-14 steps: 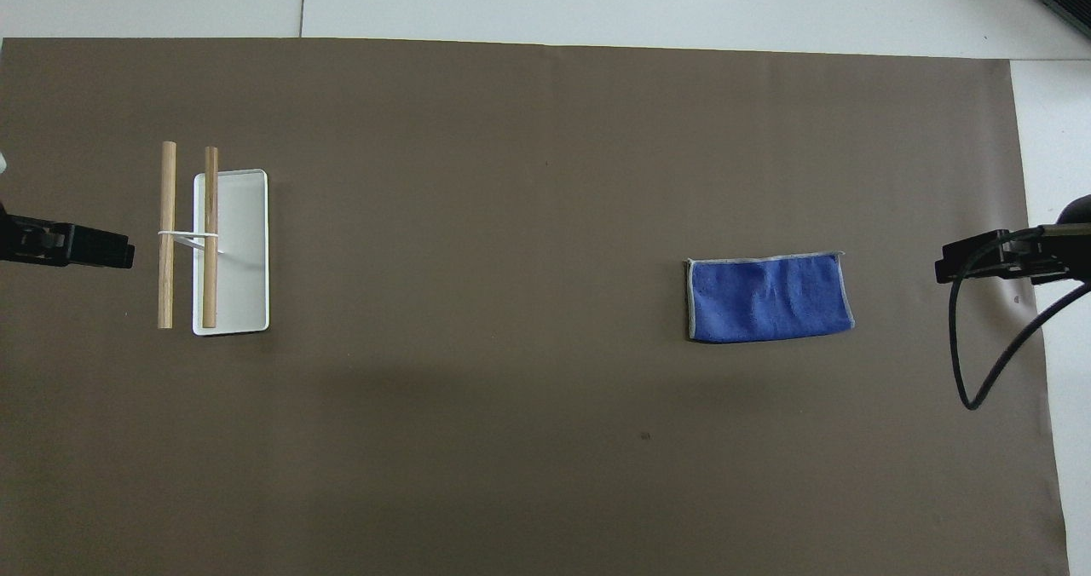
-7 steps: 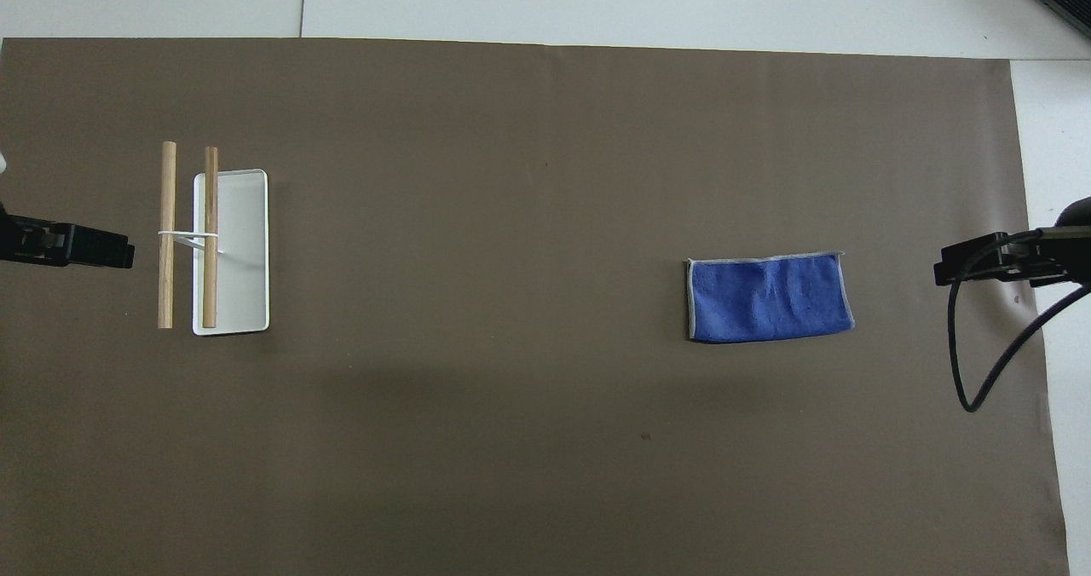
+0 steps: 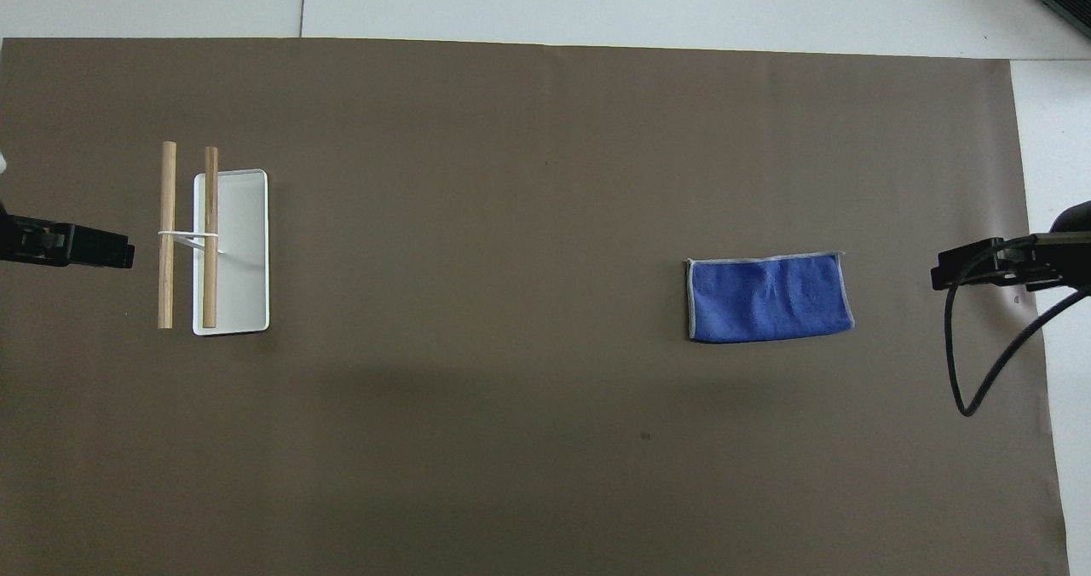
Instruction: Right arm passes towel to left arm to hang
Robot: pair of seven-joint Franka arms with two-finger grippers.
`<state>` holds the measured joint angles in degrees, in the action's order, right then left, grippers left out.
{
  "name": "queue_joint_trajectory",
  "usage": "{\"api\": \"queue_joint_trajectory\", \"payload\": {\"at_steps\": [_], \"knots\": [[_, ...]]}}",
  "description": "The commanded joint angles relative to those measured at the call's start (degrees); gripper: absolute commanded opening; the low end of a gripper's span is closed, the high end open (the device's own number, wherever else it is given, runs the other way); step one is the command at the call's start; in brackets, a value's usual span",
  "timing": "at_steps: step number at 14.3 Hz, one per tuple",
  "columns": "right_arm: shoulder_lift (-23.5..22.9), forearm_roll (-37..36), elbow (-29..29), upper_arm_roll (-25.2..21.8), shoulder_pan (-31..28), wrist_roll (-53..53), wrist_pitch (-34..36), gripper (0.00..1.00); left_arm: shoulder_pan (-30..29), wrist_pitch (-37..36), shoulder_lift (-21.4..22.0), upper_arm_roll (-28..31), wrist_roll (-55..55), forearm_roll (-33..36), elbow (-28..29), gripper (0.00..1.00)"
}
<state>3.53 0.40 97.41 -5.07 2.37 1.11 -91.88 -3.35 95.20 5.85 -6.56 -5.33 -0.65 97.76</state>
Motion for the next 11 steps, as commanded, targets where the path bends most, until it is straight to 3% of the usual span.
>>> {"api": "queue_joint_trajectory", "payload": {"at_steps": [1, 6, 11], "knots": [[3.6, 1.2, 8.8, 0.2, -0.5, 1.4, -9.4, 1.0, 0.0, 0.7, 1.5, 0.1, 0.2, 1.1, 1.7, 1.0], [1.7, 1.2, 17.3, 0.2, 0.1, 2.3, -20.7, 1.0, -0.1, 0.7, 1.5, 0.1, 0.1, 1.1, 1.7, 1.0], [-4.7, 1.3, 24.1, 0.3, 2.3, 3.6, -33.5, 1.0, -0.1, 0.7, 1.5, 0.1, 0.2, 1.1, 1.7, 1.0]]}}
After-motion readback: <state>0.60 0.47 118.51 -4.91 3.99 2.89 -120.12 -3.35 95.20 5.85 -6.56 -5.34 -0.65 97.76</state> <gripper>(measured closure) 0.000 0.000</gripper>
